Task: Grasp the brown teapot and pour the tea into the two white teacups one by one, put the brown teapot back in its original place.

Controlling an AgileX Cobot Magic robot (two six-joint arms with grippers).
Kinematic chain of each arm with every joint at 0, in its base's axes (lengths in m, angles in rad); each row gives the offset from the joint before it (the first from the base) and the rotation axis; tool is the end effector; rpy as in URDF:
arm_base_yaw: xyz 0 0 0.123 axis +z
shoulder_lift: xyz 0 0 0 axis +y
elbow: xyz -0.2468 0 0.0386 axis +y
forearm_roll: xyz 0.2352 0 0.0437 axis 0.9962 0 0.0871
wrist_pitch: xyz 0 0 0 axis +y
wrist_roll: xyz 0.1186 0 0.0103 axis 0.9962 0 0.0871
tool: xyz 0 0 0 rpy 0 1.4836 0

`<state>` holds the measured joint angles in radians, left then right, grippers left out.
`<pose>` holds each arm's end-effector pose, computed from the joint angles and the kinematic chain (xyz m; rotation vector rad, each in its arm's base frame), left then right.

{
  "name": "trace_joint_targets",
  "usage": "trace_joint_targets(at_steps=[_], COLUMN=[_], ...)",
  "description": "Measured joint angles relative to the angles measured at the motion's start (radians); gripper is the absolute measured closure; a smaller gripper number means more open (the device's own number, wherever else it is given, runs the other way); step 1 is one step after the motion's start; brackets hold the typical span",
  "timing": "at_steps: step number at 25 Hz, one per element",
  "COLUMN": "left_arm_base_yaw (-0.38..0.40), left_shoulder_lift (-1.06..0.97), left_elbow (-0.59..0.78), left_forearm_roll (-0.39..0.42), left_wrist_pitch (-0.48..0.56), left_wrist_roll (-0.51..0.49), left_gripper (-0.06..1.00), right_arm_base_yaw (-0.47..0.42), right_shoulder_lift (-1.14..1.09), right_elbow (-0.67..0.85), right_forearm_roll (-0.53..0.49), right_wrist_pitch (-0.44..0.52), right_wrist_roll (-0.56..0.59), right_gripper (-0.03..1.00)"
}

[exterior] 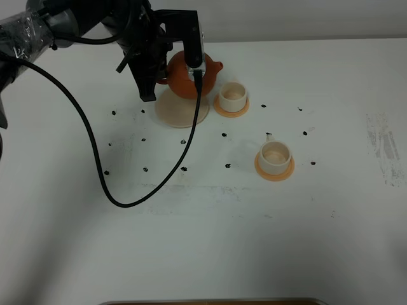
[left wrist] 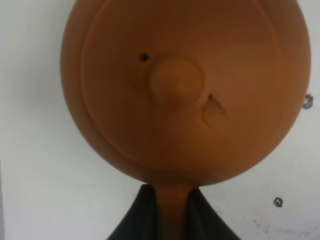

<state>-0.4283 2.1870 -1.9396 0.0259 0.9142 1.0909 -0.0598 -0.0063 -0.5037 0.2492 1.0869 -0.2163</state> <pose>0.4281 -0.1928 0.1822 1.8481 1.9255 0.2510 0.0416 0.0236 0.2596 -0.1761 2.0297 0.1260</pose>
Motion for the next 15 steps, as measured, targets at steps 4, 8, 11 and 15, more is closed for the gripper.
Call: trace_joint_targets(at_steps=[4, 8, 11, 15], left_arm_base_yaw=[-0.046, -0.095, -0.119, -0.145], left_shoulder_lift=[-0.008, -0.008, -0.008, -0.008], left_elbow=[0.000, 0.000, 0.000, 0.000], left_forearm_roll=[0.000, 0.024, 0.048, 0.065], left_wrist_pitch=[0.000, 0.000, -0.008, -0.017], left_wrist_roll=[0.000, 0.000, -0.001, -0.001], left_gripper=[0.82, 0.82, 0.82, 0.82], right_arm_base_yaw=[0.000, 0.000, 0.000, 0.000], right_shoulder_lift=[0.000, 0.000, 0.000, 0.000], right_elbow=[0.000, 0.000, 0.000, 0.000], right_forearm_roll=[0.000, 0.000, 0.000, 0.000], right_wrist_pitch=[0.000, 0.000, 0.000, 0.000], right_wrist_roll=[0.000, 0.000, 0.000, 0.000], right_gripper=[0.53, 0.53, 0.53, 0.53])
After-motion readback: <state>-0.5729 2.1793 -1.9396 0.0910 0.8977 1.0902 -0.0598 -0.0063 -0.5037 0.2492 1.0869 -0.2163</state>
